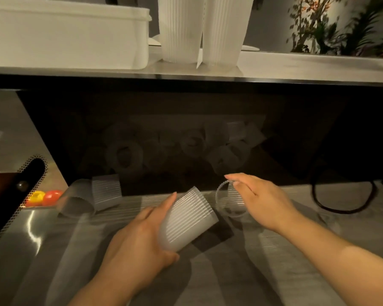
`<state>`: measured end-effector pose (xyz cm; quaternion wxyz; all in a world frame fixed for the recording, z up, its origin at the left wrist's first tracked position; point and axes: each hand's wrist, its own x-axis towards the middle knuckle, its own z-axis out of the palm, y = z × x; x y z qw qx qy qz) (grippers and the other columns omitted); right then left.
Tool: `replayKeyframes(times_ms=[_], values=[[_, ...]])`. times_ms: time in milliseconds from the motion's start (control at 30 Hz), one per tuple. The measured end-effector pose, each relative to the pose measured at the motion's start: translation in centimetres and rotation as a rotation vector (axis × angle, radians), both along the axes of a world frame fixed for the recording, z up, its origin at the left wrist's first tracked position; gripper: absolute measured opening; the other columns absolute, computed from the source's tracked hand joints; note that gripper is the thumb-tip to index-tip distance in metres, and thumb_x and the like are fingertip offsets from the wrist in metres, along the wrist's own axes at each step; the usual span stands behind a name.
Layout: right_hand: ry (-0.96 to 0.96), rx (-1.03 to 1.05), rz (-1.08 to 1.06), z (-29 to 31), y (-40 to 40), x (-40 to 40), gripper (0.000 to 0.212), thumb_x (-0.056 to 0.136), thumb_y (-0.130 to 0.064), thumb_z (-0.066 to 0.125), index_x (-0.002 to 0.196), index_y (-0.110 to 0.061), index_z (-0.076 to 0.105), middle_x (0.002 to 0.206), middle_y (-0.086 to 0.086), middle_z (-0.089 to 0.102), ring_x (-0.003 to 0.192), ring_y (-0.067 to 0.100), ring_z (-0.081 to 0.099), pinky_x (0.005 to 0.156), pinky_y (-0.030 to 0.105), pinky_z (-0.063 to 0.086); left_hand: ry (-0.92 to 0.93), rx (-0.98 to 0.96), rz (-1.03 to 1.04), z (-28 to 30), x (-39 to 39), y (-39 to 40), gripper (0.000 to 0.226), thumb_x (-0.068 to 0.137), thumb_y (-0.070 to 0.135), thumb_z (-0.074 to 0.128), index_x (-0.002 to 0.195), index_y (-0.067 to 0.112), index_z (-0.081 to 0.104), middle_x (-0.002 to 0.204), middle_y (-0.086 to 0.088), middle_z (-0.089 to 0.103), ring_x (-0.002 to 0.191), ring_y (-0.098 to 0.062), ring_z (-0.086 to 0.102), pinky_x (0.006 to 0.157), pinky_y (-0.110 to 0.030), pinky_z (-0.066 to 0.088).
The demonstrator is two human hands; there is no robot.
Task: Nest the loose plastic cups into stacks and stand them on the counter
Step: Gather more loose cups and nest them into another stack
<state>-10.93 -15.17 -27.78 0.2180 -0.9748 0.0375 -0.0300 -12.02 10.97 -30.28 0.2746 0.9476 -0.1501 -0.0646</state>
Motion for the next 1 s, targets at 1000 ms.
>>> replayKeyframes(times_ms=[1000], values=[[-0.204, 0.444, -0.061, 1.9, 1.3, 0.9, 0.038, 0.096, -0.030, 0.056, 0.128, -0.050, 0.053, 0.113, -0.012, 0.064, 0.071, 0.003, 0.058, 0.070, 0.026, 0.053, -0.139, -0.240, 0.164, -0.2, -0.3, 0.9, 0.118, 0.058, 0.045, 0.087, 0.139, 0.070, 0.004, 0.116, 0.035, 0.031, 0.103, 0.002, 0.043, 0.089, -0.030, 0.046]])
